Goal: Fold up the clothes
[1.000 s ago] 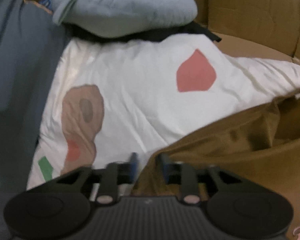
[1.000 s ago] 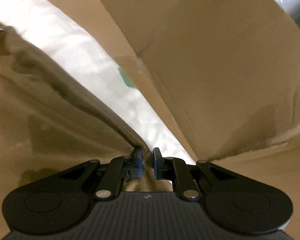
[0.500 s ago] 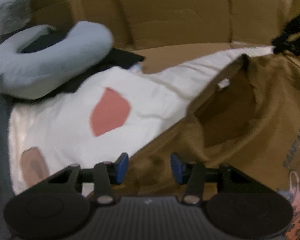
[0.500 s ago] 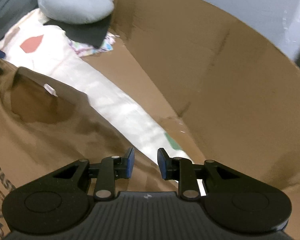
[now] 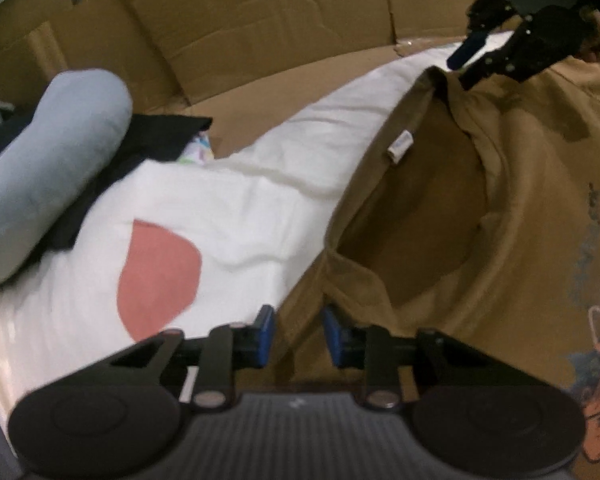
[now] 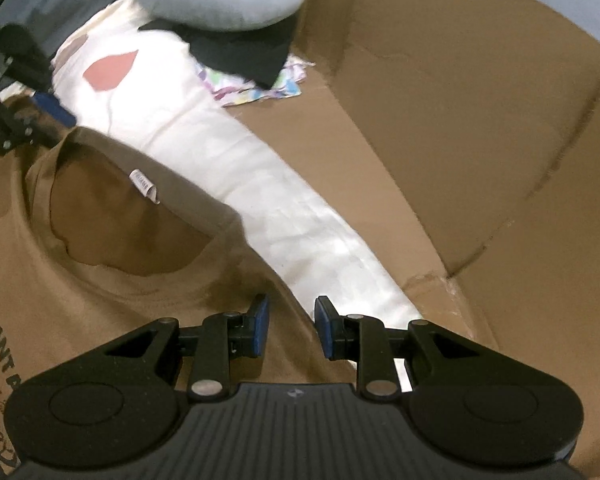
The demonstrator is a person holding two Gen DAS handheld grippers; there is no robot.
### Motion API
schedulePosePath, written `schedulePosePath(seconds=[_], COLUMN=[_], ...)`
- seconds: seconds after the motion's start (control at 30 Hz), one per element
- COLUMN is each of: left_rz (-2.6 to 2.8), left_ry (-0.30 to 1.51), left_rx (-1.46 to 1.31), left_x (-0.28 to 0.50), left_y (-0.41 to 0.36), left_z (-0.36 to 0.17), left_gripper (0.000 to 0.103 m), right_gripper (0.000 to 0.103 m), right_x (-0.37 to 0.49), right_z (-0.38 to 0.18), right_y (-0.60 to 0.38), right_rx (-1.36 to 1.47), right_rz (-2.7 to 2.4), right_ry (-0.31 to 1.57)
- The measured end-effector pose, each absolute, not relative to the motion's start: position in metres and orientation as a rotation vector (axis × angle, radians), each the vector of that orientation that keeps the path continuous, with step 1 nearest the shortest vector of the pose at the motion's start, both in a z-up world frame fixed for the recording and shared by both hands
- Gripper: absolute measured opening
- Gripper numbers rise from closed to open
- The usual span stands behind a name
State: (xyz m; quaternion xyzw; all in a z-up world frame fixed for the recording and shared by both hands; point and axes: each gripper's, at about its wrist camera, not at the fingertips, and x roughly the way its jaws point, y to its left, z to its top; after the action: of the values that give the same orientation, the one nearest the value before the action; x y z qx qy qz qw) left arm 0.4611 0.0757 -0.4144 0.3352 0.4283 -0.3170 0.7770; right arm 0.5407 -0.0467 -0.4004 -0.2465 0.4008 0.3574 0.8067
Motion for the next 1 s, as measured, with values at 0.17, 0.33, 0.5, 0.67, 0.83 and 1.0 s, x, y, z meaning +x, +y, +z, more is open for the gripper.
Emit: schedulePosePath(seconds=[0.17,0.33,0.5,0.67,0.83,1.0], left_rz=[-0.72,-0.726,-0.655,-0.578,-0.49,-0.5], left_ry=[0.935,0.926,0.885,0.885,0.905,0.84], left_rx=[0.751,0.754,0.641,0.535,0.455,0.415], left_x=[0.466,0.467,0.473,0.486,0.497,0.486], left_y=[0.069,0.069,0.079,0.088,0.097,0.101], left_z=[-0.421,-0.426,-0.416,-0.415,-0.421,-0.393], left_gripper=[0.01,0.005,0.002,0.0,0.0,0.004], right_gripper=[0.032,0.03,0.006,0.003,0.006,0.014], right_x=[0.547,0.548,0.543,0.542,0.541,0.537], right_z=[-0.405,-0.408,-0.406,-0.401,-0.413,-0.391], right_y=[-0.036,-0.027,-0.025,-0.025,-0.018,-0.029], right_rx=[-0.525,-0.53,-0.54,-0.545,-0.601,-0.516], right_rz=[0.813,0.865,0.867,0.821,0.742,0.731], right_ry=[0.859,0.857,0.825,0.775,0.795,0.757])
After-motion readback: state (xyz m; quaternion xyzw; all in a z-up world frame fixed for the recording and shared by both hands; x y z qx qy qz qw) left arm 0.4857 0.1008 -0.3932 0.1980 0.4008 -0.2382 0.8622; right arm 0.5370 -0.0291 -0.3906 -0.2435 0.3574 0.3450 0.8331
